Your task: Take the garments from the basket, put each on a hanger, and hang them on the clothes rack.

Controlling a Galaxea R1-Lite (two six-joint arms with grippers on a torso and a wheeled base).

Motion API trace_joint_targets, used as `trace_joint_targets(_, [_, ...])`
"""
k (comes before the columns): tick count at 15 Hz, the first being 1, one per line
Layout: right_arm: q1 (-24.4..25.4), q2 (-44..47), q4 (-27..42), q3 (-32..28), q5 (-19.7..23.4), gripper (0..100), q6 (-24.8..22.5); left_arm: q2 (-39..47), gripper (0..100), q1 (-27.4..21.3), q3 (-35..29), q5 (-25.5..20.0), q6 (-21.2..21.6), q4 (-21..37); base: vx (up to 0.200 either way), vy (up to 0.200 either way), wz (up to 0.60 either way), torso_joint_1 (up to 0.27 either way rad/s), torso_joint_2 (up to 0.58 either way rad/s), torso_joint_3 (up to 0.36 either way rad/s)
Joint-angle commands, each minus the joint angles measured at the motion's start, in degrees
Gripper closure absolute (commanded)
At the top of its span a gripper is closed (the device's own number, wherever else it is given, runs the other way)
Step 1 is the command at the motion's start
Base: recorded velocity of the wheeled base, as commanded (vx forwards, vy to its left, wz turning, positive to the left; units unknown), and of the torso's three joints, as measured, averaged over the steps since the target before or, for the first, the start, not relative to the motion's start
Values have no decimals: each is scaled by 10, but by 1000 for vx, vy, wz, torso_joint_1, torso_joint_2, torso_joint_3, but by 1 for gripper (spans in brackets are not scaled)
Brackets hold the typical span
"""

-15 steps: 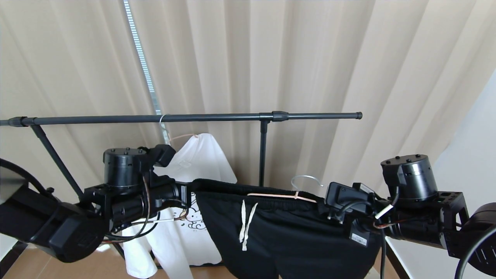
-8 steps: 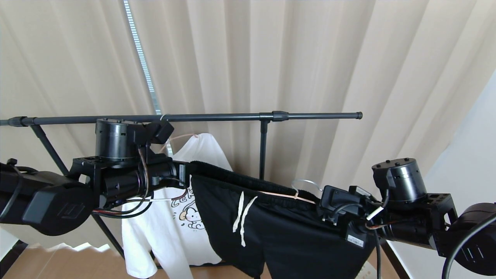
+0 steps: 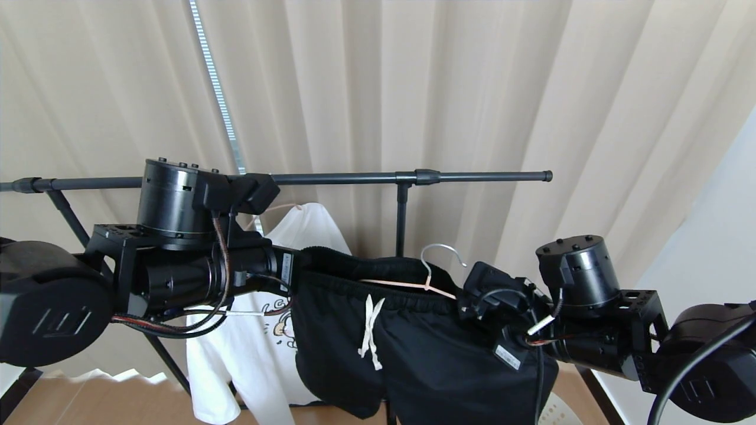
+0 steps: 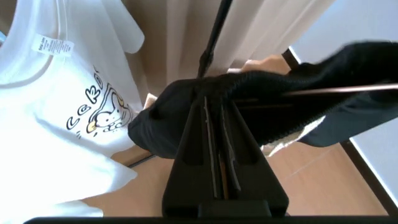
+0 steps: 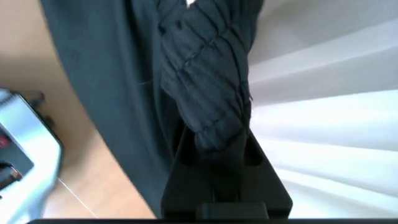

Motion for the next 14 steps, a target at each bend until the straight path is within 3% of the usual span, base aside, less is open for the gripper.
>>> trace_joint_targets(1, [16, 12, -2, -17, -17, 100, 19, -23, 100, -13, -15, 1, 0, 15, 0, 0, 0, 0, 0, 0])
trace_joint_targets(3, [34, 28, -2, -29, -40, 100, 57, -36, 100, -28, -21, 2, 0, 44, 0, 0, 0, 0, 0, 0])
trace_joint_targets(5, [36, 31, -1, -28, -54, 100, 57, -43, 100, -37, -21, 11, 0, 46, 0, 0, 0, 0, 0, 0])
trace_joint_targets(9, [36, 34, -9, -36, -54, 100, 62, -47, 100, -43, -12, 13, 0, 47, 0, 0, 0, 0, 0, 0])
trace_joint_targets(12, [36, 27, -46, -39, -48, 100, 103, -44, 100, -58, 12, 13, 0, 46, 0, 0, 0, 0, 0, 0])
trace_joint_targets(14, [37, 26, -64, -37, -45, 100, 105, -42, 100, -67, 20, 13, -1, 46, 0, 0, 0, 0, 0, 0])
